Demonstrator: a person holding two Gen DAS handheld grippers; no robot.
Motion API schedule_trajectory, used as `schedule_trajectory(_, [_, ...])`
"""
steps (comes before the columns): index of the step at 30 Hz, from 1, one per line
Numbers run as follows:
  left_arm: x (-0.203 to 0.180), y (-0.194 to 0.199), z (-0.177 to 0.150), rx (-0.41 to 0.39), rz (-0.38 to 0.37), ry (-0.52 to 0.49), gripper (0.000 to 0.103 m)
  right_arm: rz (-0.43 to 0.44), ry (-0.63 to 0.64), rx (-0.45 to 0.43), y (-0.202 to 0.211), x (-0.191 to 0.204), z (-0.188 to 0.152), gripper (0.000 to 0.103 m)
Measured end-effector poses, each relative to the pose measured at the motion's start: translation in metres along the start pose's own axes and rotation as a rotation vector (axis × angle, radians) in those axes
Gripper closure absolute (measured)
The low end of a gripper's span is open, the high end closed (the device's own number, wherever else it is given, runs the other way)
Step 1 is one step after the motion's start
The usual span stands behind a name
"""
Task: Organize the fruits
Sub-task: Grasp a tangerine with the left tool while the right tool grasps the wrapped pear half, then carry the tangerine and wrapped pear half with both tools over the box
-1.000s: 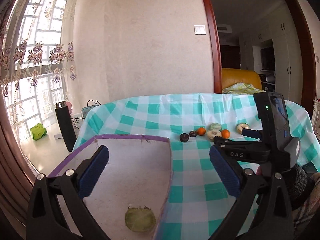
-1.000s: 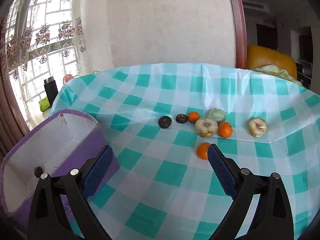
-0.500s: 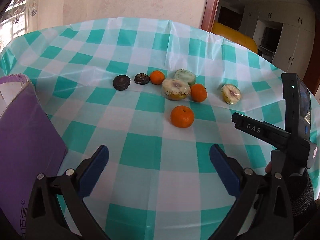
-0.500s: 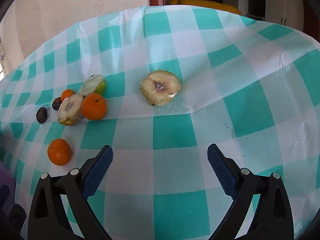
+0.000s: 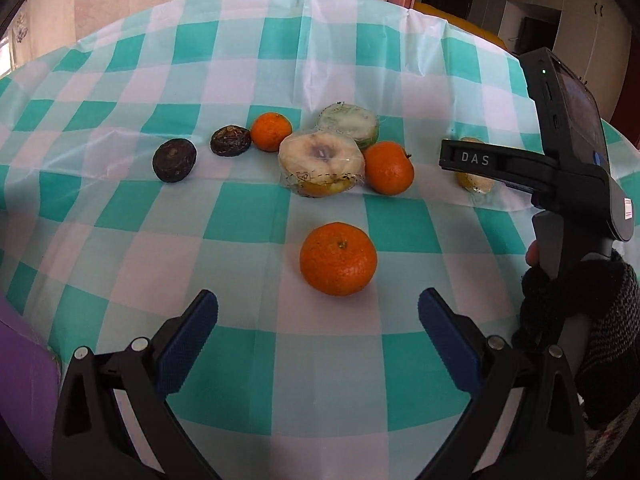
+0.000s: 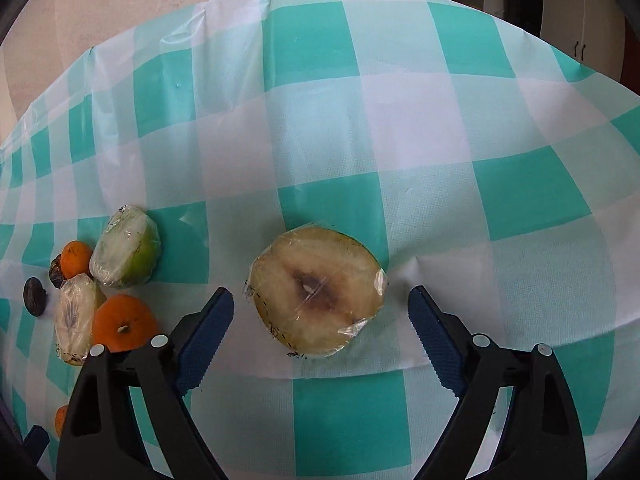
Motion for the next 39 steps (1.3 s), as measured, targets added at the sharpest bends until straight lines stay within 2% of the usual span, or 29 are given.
schedule_trajectory(1, [-0.001, -0.003, 0.001, 0.007, 0.005, -0.005, 0.004, -0.011, 0.018, 0.007, -0.003, 0.003, 0.002, 0.017])
schedule_trajectory(2, [-0.002, -0.007, 0.003, 0.019, 0.006, -0.011, 0.01, -0.025, 0.04, 0.019, -0.007, 0.007, 0.004, 0.018])
schedule_trajectory(4, [-0.005, -0.015, 0.004, 0.051, 0.023, -0.033, 0.019, -0.056, 0.074, 0.055, -0.014, 0.013, 0.004, 0.029])
schedule_trajectory(10, [-0.011, -0.021, 0.01, 0.061, 0.041, -0.073, 0.02, -0.044, 0.061, 0.057, -0.015, 0.015, 0.004, 0.034])
schedule_trajectory(13, [-0.013, -0.024, 0.012, 0.06, 0.068, -0.098, 0.025, -0.042, 0.047, 0.053, -0.013, 0.012, 0.002, 0.039])
schedule_trajectory(15, [-0.014, -0.023, 0.013, 0.045, 0.065, -0.108, 0.041, -0.036, 0.04, 0.048, -0.012, 0.006, 0.001, 0.04])
schedule_trajectory(17, [-0.014, -0.022, 0.014, 0.038, 0.06, -0.11, 0.051, -0.025, 0.034, 0.045, -0.017, 0.001, 0.004, 0.041])
schedule_trajectory(18, [-0.014, -0.021, 0.014, 0.034, 0.06, -0.109, 0.061, -0.021, 0.031, 0.043, -0.016, 0.0, 0.003, 0.041])
schedule_trajectory(22, [-0.005, -0.019, 0.016, 0.027, 0.035, -0.062, 0.062, -0.011, 0.016, 0.033, -0.011, -0.006, 0.004, 0.042])
schedule_trajectory(27, [0.015, -0.014, 0.019, 0.012, -0.065, 0.066, 0.062, -0.004, -0.005, 0.021, -0.008, -0.011, 0.007, 0.042])
schedule_trajectory(31, [0.025, -0.007, 0.021, -0.031, -0.102, 0.133, 0.062, 0.023, -0.1, -0.015, 0.007, -0.025, 0.001, 0.042])
schedule_trajectory(33, [0.028, -0.006, 0.022, -0.039, -0.1, 0.145, 0.062, 0.021, -0.142, -0.035, 0.015, -0.03, -0.004, 0.042])
schedule_trajectory(39, [0.032, -0.002, 0.021, -0.063, -0.106, 0.174, 0.062, 0.031, -0.126, -0.055, 0.043, -0.008, -0.026, 0.042])
Point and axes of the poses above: each gripper's, at about its wrist camera, not at the fingertips, and y roughly against the way its jaws point, x to its left, z to its top, the point moved 5 cm from there along -y, roughly the way its jaws point, and after that the axes turned 5 degrees about y, right-handed, at the moved point
